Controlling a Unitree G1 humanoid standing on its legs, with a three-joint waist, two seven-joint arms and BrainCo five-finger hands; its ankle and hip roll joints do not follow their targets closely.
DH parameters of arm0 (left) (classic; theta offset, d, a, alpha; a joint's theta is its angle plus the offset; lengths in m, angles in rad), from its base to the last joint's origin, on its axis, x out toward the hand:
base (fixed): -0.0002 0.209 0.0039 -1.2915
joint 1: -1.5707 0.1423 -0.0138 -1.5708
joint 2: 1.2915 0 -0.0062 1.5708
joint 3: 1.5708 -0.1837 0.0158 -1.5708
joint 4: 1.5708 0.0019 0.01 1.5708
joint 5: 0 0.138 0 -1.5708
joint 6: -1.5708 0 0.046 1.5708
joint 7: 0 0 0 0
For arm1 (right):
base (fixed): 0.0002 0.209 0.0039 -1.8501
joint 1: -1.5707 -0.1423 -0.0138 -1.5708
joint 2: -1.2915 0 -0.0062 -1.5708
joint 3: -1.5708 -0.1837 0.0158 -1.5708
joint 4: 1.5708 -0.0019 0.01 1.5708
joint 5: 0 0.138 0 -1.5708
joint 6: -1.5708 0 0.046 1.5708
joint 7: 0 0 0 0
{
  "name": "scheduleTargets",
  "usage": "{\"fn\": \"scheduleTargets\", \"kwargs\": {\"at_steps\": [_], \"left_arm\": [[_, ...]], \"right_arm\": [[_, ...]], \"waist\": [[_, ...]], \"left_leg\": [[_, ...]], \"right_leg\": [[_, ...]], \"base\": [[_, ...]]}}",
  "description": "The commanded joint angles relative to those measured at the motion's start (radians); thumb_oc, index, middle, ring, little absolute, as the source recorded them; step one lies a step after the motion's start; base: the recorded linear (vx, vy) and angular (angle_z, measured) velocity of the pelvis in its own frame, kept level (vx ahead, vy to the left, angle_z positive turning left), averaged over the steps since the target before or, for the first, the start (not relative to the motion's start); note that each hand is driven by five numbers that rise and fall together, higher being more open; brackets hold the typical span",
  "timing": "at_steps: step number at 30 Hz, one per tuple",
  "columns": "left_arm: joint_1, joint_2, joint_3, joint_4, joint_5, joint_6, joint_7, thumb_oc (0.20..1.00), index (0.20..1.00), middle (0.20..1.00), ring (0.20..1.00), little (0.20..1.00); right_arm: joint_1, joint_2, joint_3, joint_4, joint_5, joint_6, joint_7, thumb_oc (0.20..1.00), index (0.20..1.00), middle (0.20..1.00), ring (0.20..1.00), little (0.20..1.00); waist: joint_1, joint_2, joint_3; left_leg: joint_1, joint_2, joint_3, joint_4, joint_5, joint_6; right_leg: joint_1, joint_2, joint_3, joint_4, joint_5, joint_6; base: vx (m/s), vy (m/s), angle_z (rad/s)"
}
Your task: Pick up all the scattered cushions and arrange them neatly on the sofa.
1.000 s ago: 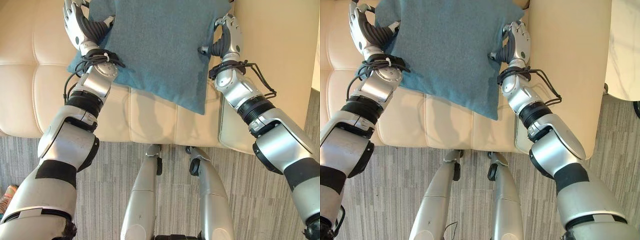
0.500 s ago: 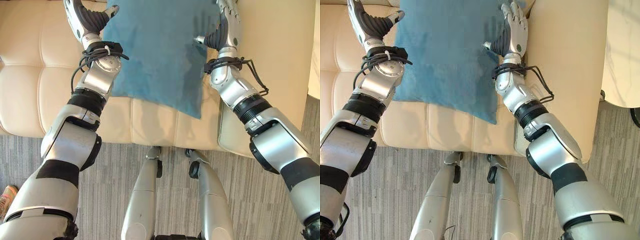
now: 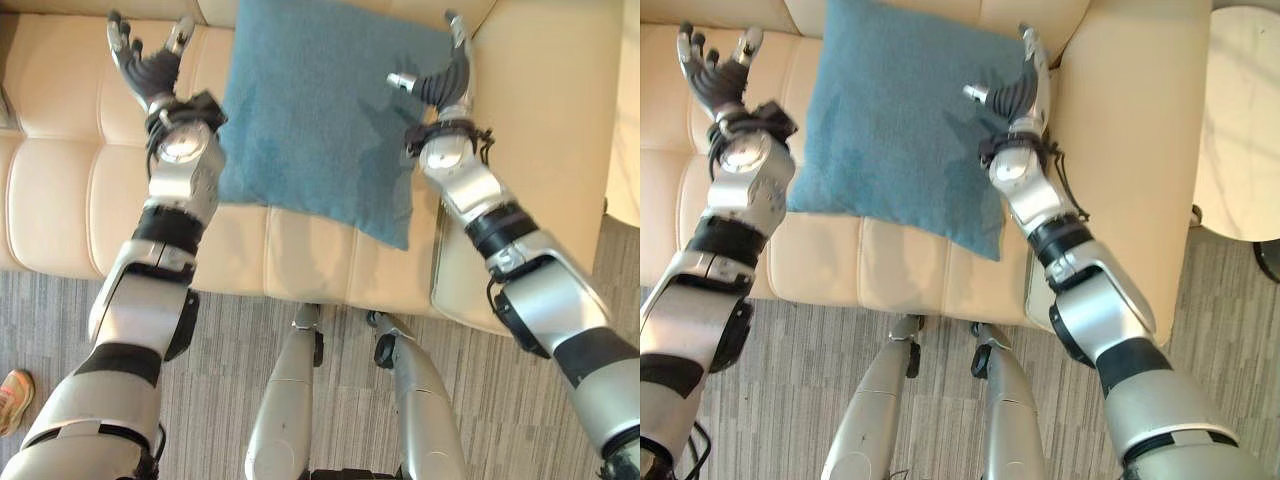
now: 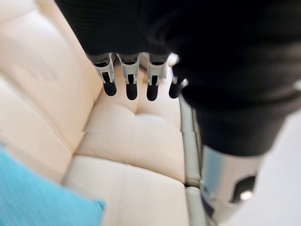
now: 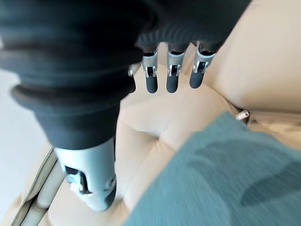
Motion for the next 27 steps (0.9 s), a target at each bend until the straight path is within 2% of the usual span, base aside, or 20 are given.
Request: {"fn": "scheduleTargets", "kwargs": {"at_steps": [1,2,3,4,5,6,7,8,9,11,15,17,18,22,24,27], "left_arm": [[0.208,0.038,0.056,-0.086,0.128,0.003,-0.076,1.000,1.000,1.000,1.000,1.000],[0.210,0.038,0.057,-0.087,0.128,0.004,-0.075,1.000,1.000,1.000,1.000,1.000],[0.405,0.047,0.112,-0.161,0.160,0.025,-0.150,1.000,1.000,1.000,1.000,1.000],[0.412,0.046,0.114,-0.165,0.161,0.027,-0.150,1.000,1.000,1.000,1.000,1.000],[0.559,0.003,0.153,-0.216,0.172,0.039,-0.193,1.000,1.000,1.000,1.000,1.000],[0.639,-0.024,0.179,-0.233,0.179,0.048,-0.219,1.000,1.000,1.000,1.000,1.000],[0.643,-0.025,0.180,-0.235,0.179,0.049,-0.219,1.000,1.000,1.000,1.000,1.000],[0.777,-0.073,0.203,-0.269,0.179,0.068,-0.284,1.000,1.000,1.000,1.000,1.000],[0.832,-0.108,0.215,-0.260,0.161,0.076,-0.311,1.000,1.000,1.000,1.000,1.000],[0.912,-0.136,0.214,-0.252,0.160,0.094,-0.362,1.000,1.000,1.000,1.000,1.000],[1.024,-0.178,0.202,-0.188,0.167,0.133,-0.433,1.000,1.000,1.000,1.000,1.000],[1.066,-0.191,0.192,-0.158,0.184,0.151,-0.460,1.000,1.000,1.000,1.000,1.000],[1.078,-0.194,0.189,-0.150,0.199,0.156,-0.464,1.000,1.000,1.000,1.000,1.000],[1.074,-0.218,0.161,-0.046,0.220,0.174,-0.482,1.000,1.000,1.000,1.000,1.000],[1.078,-0.228,0.145,0.007,0.231,0.181,-0.496,1.000,1.000,1.000,1.000,1.000],[1.091,-0.252,0.144,0.068,0.235,0.192,-0.511,1.000,1.000,1.000,1.000,1.000]], "right_arm": [[0.182,0.001,-0.086,-0.076,0.069,-0.044,0.118,1.000,1.000,1.000,1.000,1.000],[0.183,0.001,-0.086,-0.077,0.068,-0.044,0.118,1.000,1.000,1.000,1.000,1.000],[0.362,-0.018,-0.114,-0.165,0.120,-0.035,0.206,1.000,1.000,1.000,1.000,1.000],[0.367,-0.018,-0.113,-0.169,0.119,-0.033,0.205,1.000,1.000,1.000,1.000,1.000],[0.500,-0.007,-0.136,-0.191,0.135,-0.029,0.267,1.000,1.000,1.000,1.000,1.000],[0.566,-0.014,-0.152,-0.212,0.118,-0.021,0.296,1.000,1.000,1.000,1.000,1.000],[0.569,-0.014,-0.152,-0.214,0.118,-0.020,0.296,1.000,1.000,1.000,1.000,1.000],[0.697,-0.034,-0.177,-0.264,0.064,-0.001,0.349,1.000,1.000,1.000,1.000,1.000],[0.754,-0.027,-0.196,-0.276,0.056,0.003,0.374,1.000,1.000,1.000,1.000,1.000],[0.852,-0.022,-0.230,-0.277,0.052,0.013,0.413,1.000,1.000,1.000,1.000,1.000],[0.984,-0.005,-0.300,-0.243,0.031,0.015,0.450,1.000,1.000,1.000,1.000,1.000],[1.038,0.012,-0.340,-0.220,0.041,0.009,0.458,1.000,1.000,1.000,1.000,1.000],[1.062,0.021,-0.358,-0.210,0.038,0.004,0.458,1.000,1.000,1.000,1.000,1.000],[1.098,0.035,-0.366,-0.103,0.017,-0.013,0.460,1.000,1.000,1.000,1.000,1.000],[1.123,0.043,-0.366,-0.050,0.030,-0.017,0.478,1.000,1.000,1.000,1.000,1.000],[1.150,0.039,-0.374,-0.035,-0.001,-0.018,0.481,1.000,1.000,1.000,1.000,1.000]], "waist": [[0.010,-0.015,-0.114],[0.009,-0.014,-0.116],[0.004,-0.025,-0.140],[0.003,-0.024,-0.143],[-0.003,-0.030,-0.172],[-0.007,-0.030,-0.186],[-0.008,-0.029,-0.189],[-0.019,-0.022,-0.220],[-0.028,-0.018,-0.236],[-0.042,-0.011,-0.263],[-0.059,0.001,-0.309],[-0.064,0.011,-0.318],[-0.070,0.017,-0.318],[-0.099,0.044,-0.302],[-0.111,0.045,-0.307],[-0.124,0.044,-0.322]], "left_leg": [[0.092,-0.022,0.018,-0.067,-0.082,-0.004],[0.092,-0.022,0.018,-0.068,-0.081,-0.004],[0.168,-0.016,0.031,-0.109,-0.084,-0.001],[0.169,-0.016,0.031,-0.113,-0.081,-0.001],[0.233,-0.011,0.047,-0.146,-0.083,0.004],[0.265,-0.009,0.057,-0.171,-0.080,0.005],[0.265,-0.009,0.057,-0.174,-0.077,0.005],[0.326,-0.008,0.071,-0.226,-0.068,0.007],[0.356,-0.011,0.080,-0.251,-0.066,0.007],[0.407,-0.015,0.089,-0.286,-0.061,0.009],[0.458,-0.021,0.112,-0.286,-0.086,0.014],[0.486,-0.019,0.134,-0.286,-0.096,0.018],[0.492,-0.017,0.135,-0.286,-0.093,0.021],[0.507,0.000,0.112,-0.286,-0.075,0.028],[0.514,-0.003,0.094,-0.286,-0.071,0.029],[0.517,-0.006,0.077,-0.286,-0.064,0.028]], "right_leg": [[0.179,-0.021,0.003,-0.055,-0.139,0.107],[0.179,-0.021,0.003,-0.056,-0.138,0.108],[0.248,-0.016,0.006,-0.103,-0.121,0.120],[0.250,-0.015,0.005,-0.107,-0.118,0.120],[0.300,-0.011,0.014,-0.141,-0.105,0.128],[0.324,-0.010,0.017,-0.161,-0.096,0.134],[0.323,-0.010,0.016,-0.164,-0.094,0.134],[0.364,-0.007,0.025,-0.199,-0.069,0.144],[0.383,-0.006,0.029,-0.211,-0.059,0.151],[0.421,-0.005,0.028,-0.232,-0.047,0.158],[0.475,-0.003,0.038,-0.268,-0.016,0.171],[0.492,-0.003,0.063,-0.278,0.005,0.179],[0.488,-0.002,0.084,-0.256,0.006,0.178],[0.485,0.022,0.192,-0.046,-0.067,0.164],[0.507,0.023,0.218,0.017,-0.067,0.156],[0.530,0.029,0.270,0.089,-0.037,0.161]], "base": [[0.06,0.033,-0.04],[0.10,0.081,-0.07],[0.07,0.063,-0.08],[0.14,0.138,-0.10],[0.09,0.128,-0.19],[0.09,0.128,-0.25],[0.05,0.157,-0.40],[0.04,0.167,-0.36],[0.06,0.213,-0.42],[0.03,0.144,-0.31],[0.00,0.118,-0.18],[-0.04,0.090,-0.27],[-0.09,0.051,-0.37],[-0.12,-0.025,-0.07],[-0.10,-0.113,0.08],[-0.13,-0.176,0.29]]}}
